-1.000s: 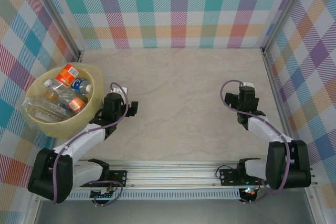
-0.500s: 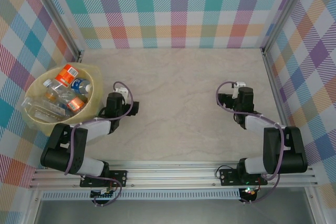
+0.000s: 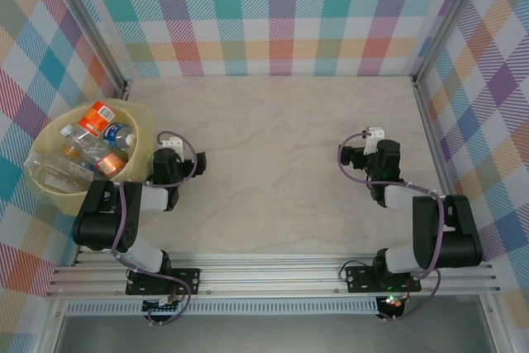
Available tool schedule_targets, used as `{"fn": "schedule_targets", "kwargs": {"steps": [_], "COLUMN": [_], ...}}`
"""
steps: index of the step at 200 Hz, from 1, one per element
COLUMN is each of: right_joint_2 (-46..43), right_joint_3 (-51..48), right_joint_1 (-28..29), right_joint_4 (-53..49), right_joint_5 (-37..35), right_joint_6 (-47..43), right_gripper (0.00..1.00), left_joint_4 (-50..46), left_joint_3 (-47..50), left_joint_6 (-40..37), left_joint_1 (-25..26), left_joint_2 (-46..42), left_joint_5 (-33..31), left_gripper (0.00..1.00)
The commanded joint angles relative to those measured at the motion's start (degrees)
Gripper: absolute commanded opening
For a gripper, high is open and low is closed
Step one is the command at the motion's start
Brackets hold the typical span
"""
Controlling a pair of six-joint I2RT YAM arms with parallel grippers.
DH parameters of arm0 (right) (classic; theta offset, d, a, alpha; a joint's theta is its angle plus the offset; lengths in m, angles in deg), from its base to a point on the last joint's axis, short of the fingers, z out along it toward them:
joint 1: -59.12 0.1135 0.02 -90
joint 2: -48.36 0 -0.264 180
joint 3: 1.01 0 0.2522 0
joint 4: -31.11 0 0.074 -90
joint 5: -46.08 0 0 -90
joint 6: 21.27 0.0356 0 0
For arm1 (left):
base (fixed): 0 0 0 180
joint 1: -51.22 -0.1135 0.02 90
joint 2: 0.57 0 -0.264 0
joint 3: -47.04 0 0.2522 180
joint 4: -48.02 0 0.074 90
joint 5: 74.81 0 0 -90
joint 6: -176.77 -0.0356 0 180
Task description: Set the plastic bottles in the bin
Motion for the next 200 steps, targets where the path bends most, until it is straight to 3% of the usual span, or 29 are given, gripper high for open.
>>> {"fn": "schedule_targets", "kwargs": {"steps": [1, 24, 44, 71, 200], "right_joint_2": [3.30, 6.77, 6.33, 6.68, 6.70], "right_joint_3": [-2.68, -6.76, -7.55, -0.93, -1.65], "right_joint_1": [-0.89, -1.24, -1.54, -1.80, -1.99], "right_joint_4": [10.74, 21.65, 22.69, 9.94, 11.52], "right_joint_5": [2.09, 1.99, 3.16, -0.76, -0.49], "right_joint_6": [-1.20, -0.66, -0.75, 1.14, 1.01], "right_gripper": [1.00, 1.00, 1.00, 1.00, 1.00], "left_joint_4": [3.41, 3.46, 3.47, 3.43, 3.32], "left_joint_3": [0.06, 0.15, 0.19, 0.14, 0.02], "left_joint_6": [1.30, 1.29, 1.23, 1.24, 1.21], "left_joint_1": [0.23, 0.25, 0.23, 0.22, 0.33], "left_joint_2": [-0.01, -0.04, -0.02, -0.04, -0.07], "left_joint_5": [-3.52, -3.51, -3.44, -3.47, -3.69], "left_gripper": [1.00, 1.00, 1.00, 1.00, 1.00]}}
